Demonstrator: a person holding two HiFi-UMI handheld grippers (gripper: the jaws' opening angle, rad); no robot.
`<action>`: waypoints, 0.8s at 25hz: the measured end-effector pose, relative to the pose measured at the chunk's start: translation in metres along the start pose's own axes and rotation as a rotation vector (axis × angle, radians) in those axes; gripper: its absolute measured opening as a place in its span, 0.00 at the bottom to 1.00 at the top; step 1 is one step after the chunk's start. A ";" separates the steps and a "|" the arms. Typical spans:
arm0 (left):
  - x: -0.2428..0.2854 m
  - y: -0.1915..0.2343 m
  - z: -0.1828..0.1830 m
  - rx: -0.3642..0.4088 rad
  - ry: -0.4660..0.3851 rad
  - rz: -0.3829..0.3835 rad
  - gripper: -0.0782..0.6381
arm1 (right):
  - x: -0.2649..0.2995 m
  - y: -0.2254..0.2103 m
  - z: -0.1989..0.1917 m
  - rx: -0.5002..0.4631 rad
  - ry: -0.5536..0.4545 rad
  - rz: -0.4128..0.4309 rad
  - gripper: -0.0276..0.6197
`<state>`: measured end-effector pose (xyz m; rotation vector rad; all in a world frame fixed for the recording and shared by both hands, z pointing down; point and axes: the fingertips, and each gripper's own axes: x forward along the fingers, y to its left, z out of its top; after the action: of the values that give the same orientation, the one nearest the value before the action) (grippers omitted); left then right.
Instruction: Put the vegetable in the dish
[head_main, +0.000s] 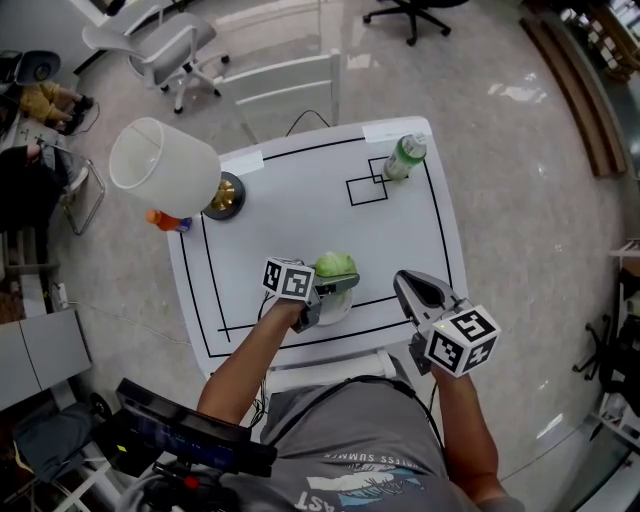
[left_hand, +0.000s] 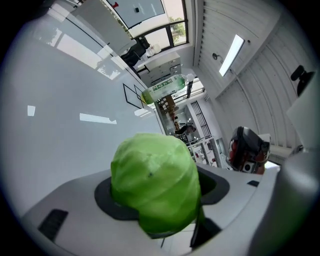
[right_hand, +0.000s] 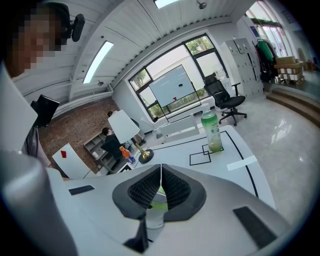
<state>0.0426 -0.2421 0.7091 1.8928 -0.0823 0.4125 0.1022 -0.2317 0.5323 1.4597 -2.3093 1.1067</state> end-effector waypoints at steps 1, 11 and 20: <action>-0.001 -0.003 -0.001 0.013 0.021 0.006 0.53 | -0.001 -0.001 0.000 0.001 -0.002 -0.001 0.06; -0.023 -0.010 -0.035 0.170 0.297 0.045 0.53 | 0.001 0.003 -0.004 -0.001 -0.006 0.023 0.05; -0.025 0.009 -0.071 0.151 0.441 0.080 0.53 | 0.002 0.007 -0.007 -0.008 -0.001 0.029 0.06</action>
<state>-0.0004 -0.1830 0.7302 1.9061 0.1716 0.9025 0.0936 -0.2269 0.5345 1.4286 -2.3403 1.1039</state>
